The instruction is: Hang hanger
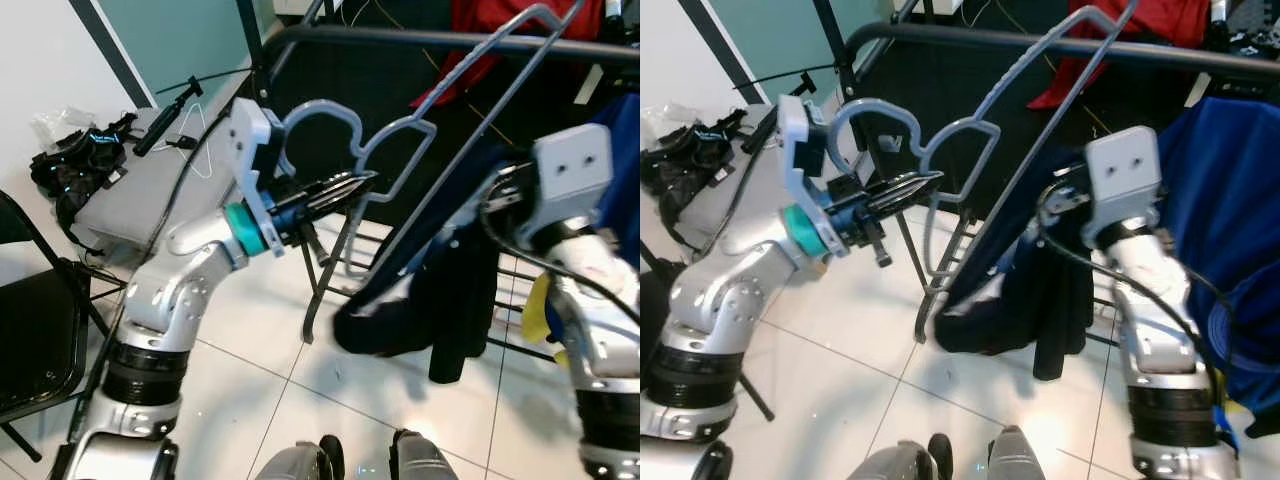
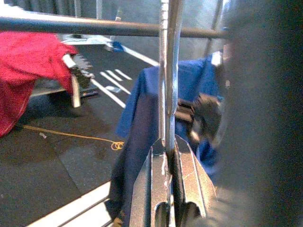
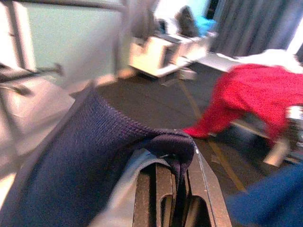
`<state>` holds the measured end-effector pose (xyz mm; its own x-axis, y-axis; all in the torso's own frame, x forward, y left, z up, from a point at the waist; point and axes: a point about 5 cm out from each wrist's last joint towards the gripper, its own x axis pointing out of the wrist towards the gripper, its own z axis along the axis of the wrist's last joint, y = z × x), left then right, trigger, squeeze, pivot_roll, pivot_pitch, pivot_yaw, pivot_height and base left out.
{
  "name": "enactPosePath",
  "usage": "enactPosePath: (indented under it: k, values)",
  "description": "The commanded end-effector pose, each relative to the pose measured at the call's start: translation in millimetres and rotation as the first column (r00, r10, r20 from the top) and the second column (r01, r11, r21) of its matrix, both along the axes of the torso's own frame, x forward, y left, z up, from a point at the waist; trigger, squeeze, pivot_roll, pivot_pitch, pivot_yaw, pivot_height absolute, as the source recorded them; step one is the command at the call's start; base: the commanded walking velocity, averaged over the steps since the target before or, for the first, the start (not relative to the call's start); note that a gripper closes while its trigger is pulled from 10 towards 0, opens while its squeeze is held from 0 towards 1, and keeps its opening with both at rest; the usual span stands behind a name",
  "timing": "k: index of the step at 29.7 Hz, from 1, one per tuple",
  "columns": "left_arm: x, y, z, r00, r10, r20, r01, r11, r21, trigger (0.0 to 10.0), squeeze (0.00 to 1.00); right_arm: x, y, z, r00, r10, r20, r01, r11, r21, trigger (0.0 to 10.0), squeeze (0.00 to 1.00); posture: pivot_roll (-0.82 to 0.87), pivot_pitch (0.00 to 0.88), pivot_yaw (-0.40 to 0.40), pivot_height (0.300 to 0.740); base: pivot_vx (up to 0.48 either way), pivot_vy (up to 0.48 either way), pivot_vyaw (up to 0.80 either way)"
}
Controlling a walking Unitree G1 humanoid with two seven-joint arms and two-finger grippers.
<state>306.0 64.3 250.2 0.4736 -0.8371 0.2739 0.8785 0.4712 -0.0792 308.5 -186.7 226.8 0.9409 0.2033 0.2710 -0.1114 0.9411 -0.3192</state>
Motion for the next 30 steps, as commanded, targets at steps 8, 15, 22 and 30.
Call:
enactPosePath:
  k: [8,15,22,30]
  values:
    - [14.3,-2.7,14,0.981,0.087,-0.173,-0.125,0.968,-0.22,10.0,0.0,-20.1,57.3,-41,0.947,0.289,-0.142,-0.302,0.95,-0.079,0.0,0.0,-0.21,0.114,0.174,0.74,0.0,0.0,0.0]
    - [10.4,52.2,36,0.979,0.184,0.091,-0.183,0.983,-0.02,10.0,0.0,-29.2,27.7,-52,0.969,0.177,-0.175,-0.188,0.981,-0.047,0.0,0.0,-0.18,0.124,0.168,0.74,0.0,0.0,0.0]
    - [-31.7,106.8,7,0.997,0.031,0.067,-0.049,0.958,0.283,10.0,0.0,-30.1,-6.8,-44,0.992,0.022,-0.122,-0.022,1.0,-0.003,0.0,0.0,-0.14,0.134,0.153,0.74,0.0,0.0,0.0]
    - [-63.5,147.8,-21,0.996,-0.02,-0.088,0.056,0.903,0.425,10.0,0.0,-27.0,-16.0,-37,0.995,-0.009,-0.095,0.01,1.0,0.004,0.0,0.0,-0.12,0.14,0.129,0.74,0.0,0.0,0.0]
